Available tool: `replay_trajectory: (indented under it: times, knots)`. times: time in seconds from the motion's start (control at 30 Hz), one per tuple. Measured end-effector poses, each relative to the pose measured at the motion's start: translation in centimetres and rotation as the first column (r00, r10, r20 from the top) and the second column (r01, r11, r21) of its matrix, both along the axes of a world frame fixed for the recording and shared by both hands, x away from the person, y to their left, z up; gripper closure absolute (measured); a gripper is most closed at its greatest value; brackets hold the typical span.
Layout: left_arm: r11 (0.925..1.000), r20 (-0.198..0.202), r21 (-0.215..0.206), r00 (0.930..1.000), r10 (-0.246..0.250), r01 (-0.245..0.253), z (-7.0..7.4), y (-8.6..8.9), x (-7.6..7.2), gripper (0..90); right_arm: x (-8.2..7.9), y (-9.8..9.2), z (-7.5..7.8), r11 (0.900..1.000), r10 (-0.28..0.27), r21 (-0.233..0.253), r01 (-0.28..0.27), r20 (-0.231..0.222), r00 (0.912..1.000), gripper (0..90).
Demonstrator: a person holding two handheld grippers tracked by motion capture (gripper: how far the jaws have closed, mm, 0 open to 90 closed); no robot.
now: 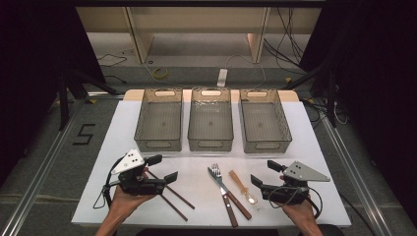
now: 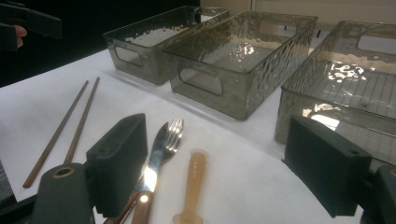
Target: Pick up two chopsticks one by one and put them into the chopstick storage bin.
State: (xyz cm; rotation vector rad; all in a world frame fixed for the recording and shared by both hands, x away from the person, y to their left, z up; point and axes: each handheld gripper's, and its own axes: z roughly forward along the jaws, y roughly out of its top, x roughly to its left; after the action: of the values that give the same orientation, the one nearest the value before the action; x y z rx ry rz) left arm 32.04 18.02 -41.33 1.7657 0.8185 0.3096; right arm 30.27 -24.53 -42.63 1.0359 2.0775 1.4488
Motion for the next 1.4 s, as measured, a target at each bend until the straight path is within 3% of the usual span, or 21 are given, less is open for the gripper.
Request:
replay_trajectory:
  times: [0.23, 0.43, 0.5, 0.6, 0.67, 0.7, 0.73, 0.8, 0.83, 0.93, 1.0, 1.07, 1.13, 1.17, 1.2, 1.23, 1.27, 1.3, 1.4]
  knots:
    - [0.9999, -0.013, 0.011, 0.9999, -0.004, 0.004, 0.1, 0.0, 0.2, 15.6, 0.0, 0.0, 0.0, 1.000, 0.001, 0.005, -0.001, -0.001, 1.0000, 22.1]
    - [0.9958, -0.048, 0.079, 0.9980, -0.042, 0.046, 0.4, -0.5, 0.7, 15.6, 0.0, 0.0, 0.0, 1.000, 0.006, 0.000, -0.006, -0.010, 0.9999, 22.1]
    - [0.9897, -0.073, 0.118, 0.9946, -0.073, 0.081, 0.6, -0.7, 1.1, 15.6, 0.1, 0.0, 0.0, 1.000, 0.012, 0.005, -0.012, -0.016, 0.9998, 22.1]
    - [0.9679, -0.108, 0.207, 0.9867, -0.122, 0.142, 0.7, -1.3, 1.7, 15.7, 0.1, 0.1, 0.0, 1.000, 0.021, 0.004, -0.021, -0.023, 0.9995, 22.1]
    - [0.9444, -0.139, 0.270, 0.9780, -0.155, 0.188, 0.9, -1.8, 2.1, 15.7, 0.2, 0.1, 0.0, 1.000, 0.024, -0.005, -0.024, -0.029, 0.9993, 22.0]
    - [0.9173, -0.160, 0.329, 0.9707, -0.179, 0.224, 1.0, -2.2, 2.5, 15.9, 0.2, 0.1, 0.0, 1.000, 0.024, -0.007, -0.025, -0.030, 0.9993, 22.1]
    - [0.9173, -0.160, 0.329, 0.9707, -0.179, 0.224, 1.0, -2.2, 2.5, 16.0, 0.1, 0.1, 0.0, 1.000, 0.025, -0.011, -0.025, -0.030, 0.9992, 22.1]
    - [0.8725, -0.191, 0.408, 0.9595, -0.207, 0.270, 0.9, -2.6, 2.8, 16.0, 0.1, 0.2, 0.0, 0.999, 0.027, -0.017, -0.028, -0.033, 0.9991, 22.1]
    - [0.8539, -0.205, 0.436, 0.9553, -0.213, 0.284, 0.8, -2.7, 3.0, 16.3, 0.1, 0.2, -0.1, 0.999, 0.030, -0.019, -0.030, -0.033, 0.9990, 22.1]
    - [0.8070, -0.260, 0.480, 0.9345, -0.243, 0.344, 0.6, -3.0, 3.4, 17.0, 0.1, 0.3, -0.1, 0.999, 0.035, -0.025, -0.035, -0.035, 0.9988, 22.1]
    - [0.7730, -0.284, 0.519, 0.9268, -0.246, 0.364, 0.3, -3.1, 3.6, 17.4, 0.2, 0.3, -0.1, 0.999, 0.036, -0.026, -0.037, -0.036, 0.9987, 22.1]
    - [0.7645, -0.295, 0.526, 0.9229, -0.247, 0.373, 0.1, -3.0, 3.6, 18.4, 0.2, 0.4, -0.1, 0.999, 0.040, -0.026, -0.041, -0.037, 0.9985, 22.1]
    - [0.7460, -0.309, 0.542, 0.9173, -0.251, 0.387, -0.3, -2.9, 3.5, 18.8, 0.2, 0.5, -0.1, 0.999, 0.040, -0.030, -0.041, -0.043, 0.9983, 22.1]
    - [0.7245, -0.322, 0.563, 0.9128, -0.251, 0.398, -0.6, -2.9, 3.5, 19.3, 0.2, 0.6, -0.1, 0.998, 0.048, -0.036, -0.050, -0.044, 0.9979, 22.1]
    - [0.7145, -0.330, 0.571, 0.9098, -0.252, 0.405, -0.7, -2.9, 3.4, 19.3, 0.2, 0.6, -0.1, 0.998, 0.048, -0.036, -0.050, -0.044, 0.9979, 22.1]
    - [0.6984, -0.348, 0.577, 0.9011, -0.259, 0.423, -0.9, -2.8, 3.4, 19.7, 0.2, 0.7, -0.2, 0.998, 0.048, -0.036, -0.050, -0.042, 0.9979, 22.1]
    - [0.6928, -0.358, 0.578, 0.8966, -0.260, 0.432, -1.1, -2.9, 3.3, 20.7, 0.1, 0.7, -0.2, 0.998, 0.053, -0.041, -0.054, -0.044, 0.9977, 22.1]
    - [0.6810, -0.369, 0.583, 0.8913, -0.264, 0.443, -1.4, -2.9, 3.3, 21.9, 0.1, 0.8, -0.2, 0.997, 0.054, -0.047, -0.056, -0.043, 0.9976, 22.1]
    - [0.6330, -0.402, 0.621, 0.8812, -0.248, 0.462, -2.3, -3.1, 3.3, 22.8, 0.1, 0.8, -0.2, 0.997, 0.054, -0.044, -0.056, -0.044, 0.9975, 22.1]
